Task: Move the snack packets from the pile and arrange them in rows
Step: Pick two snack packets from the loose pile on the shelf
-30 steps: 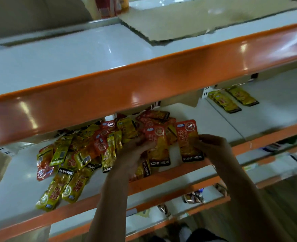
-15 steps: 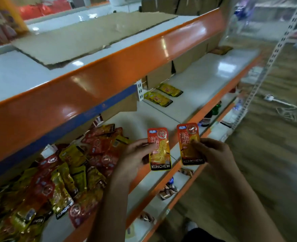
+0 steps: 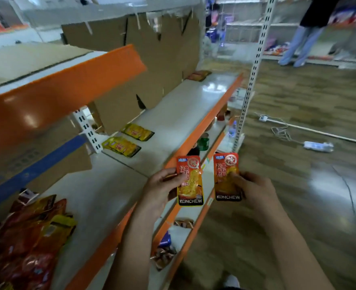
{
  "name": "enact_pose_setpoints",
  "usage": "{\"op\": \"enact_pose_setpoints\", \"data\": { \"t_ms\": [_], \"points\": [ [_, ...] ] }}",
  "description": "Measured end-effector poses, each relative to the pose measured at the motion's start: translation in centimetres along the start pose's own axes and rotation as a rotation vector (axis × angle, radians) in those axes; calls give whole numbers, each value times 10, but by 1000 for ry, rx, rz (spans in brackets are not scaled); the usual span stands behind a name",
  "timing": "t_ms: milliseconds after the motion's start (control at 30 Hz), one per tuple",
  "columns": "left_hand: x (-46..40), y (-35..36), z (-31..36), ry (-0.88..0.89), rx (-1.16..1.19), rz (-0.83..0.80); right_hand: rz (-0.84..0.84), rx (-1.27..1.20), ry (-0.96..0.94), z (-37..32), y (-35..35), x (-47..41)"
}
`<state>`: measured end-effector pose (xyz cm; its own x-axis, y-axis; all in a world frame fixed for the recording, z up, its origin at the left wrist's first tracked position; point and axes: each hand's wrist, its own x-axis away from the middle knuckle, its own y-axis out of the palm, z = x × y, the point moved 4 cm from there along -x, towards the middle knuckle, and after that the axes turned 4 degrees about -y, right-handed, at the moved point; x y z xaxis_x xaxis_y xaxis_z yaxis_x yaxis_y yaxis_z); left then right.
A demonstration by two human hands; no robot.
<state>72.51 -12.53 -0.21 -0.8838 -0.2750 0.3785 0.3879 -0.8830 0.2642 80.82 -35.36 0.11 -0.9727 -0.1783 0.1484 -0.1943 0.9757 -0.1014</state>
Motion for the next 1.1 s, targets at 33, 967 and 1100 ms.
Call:
{"op": "enact_pose_setpoints", "data": {
  "t_ms": [33,967,1100],
  "points": [
    [-10,13,1,6,8,-4,3,13,0,0,-9,-13],
    [-325,148,87,22,61,57,-21,75,30,-48,-66,-365],
    [-373,151,108,14,46,83,-18,111,26,-56,-59,-415]
  ]
}}
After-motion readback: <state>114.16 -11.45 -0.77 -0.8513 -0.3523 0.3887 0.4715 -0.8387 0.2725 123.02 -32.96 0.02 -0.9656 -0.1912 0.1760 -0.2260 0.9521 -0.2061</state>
